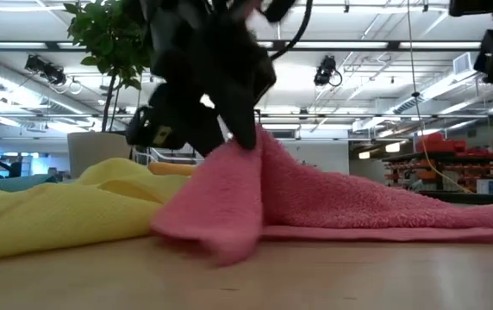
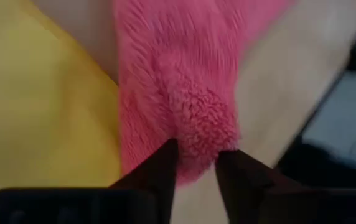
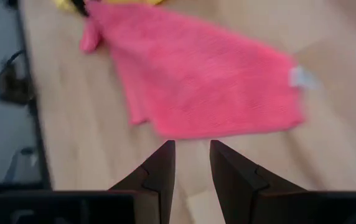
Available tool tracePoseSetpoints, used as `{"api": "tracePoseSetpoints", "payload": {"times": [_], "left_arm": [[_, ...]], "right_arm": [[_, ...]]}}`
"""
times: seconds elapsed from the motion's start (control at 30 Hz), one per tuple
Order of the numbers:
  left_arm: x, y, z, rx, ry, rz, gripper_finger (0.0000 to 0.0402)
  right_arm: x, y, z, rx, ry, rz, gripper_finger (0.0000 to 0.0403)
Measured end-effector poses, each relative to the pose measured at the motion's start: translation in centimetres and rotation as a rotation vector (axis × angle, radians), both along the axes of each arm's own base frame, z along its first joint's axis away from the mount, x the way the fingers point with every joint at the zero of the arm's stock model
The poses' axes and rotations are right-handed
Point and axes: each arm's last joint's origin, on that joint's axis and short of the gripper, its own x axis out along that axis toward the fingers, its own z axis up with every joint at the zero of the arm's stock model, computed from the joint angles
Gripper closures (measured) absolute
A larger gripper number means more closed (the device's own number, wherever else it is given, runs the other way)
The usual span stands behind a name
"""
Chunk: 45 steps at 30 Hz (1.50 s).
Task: Fold microfiber towels
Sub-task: Fold the pink microfiber cloth
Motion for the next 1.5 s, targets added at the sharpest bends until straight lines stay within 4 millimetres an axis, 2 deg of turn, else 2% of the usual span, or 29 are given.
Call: {"api": "tracePoseSetpoints", "payload": {"times": [0.17, 0.23, 0.37, 0.5, 0.67, 0.77, 0.87, 1.07, 1.23, 1.37, 1.5], "left_arm": [[0.3, 0.0, 2.4, 0.054, 0.016, -0.136, 0.0229], [0.3, 0.2, 3.7, 0.097, 0.057, -0.181, 0.0219], [0.1, 0.5, 6.3, 0.228, 0.095, -0.217, 0.0213], [0.7, -0.2, 8.2, 0.386, -0.031, -0.24, 0.0219], [2.3, 0.0, 8.8, 0.409, -0.214, -0.186, 0.0228], [2.7, 0.6, 8.8, 0.409, -0.233, -0.166, 0.0229], [2.8, 1.1, 8.8, 0.409, -0.225, -0.152, 0.0228], [2.7, 1.1, 8.6, 0.408, -0.212, -0.163, 0.0233], [2.6, 1.1, 8.6, 0.412, -0.2, -0.173, 0.0234], [2.5, 1.1, 8.5, 0.423, -0.199, -0.189, 0.0236], [2.5, 1.1, 8.5, 0.423, -0.197, -0.189, 0.0236]], "right_arm": [[0.3, 2.9, -2.5, -0.053, -0.004, 0.177, 0.0295], [0.3, 3.1, -3.6, -0.115, 0.025, 0.143, 0.0295], [0.2, 1.2, -4.5, -0.094, 0.047, -0.135, 0.0295], [0.3, -1.4, -6.1, -0.02, 0.089, -0.259, 0.0295], [1.2, -4.5, -9.1, 0.112, 0.125, -0.329, 0.0295], [1.7, -5.9, -10.5, 0.158, 0.092, -0.363, 0.0295], [1.7, -6.9, -11.1, 0.132, 0.11, -0.405, 0.0295], [2.1, -7.1, -11.4, 0.076, 0.101, -0.382, 0.0295], [2.5, -7.1, -12.6, 0.05, 0.163, -0.384, 0.0295], [3.2, -7.0, -13.1, 0.024, 0.148, -0.38, 0.0295], [3.3, -7.0, -12.9, 0.029, 0.115, -0.375, 0.0318]]}}
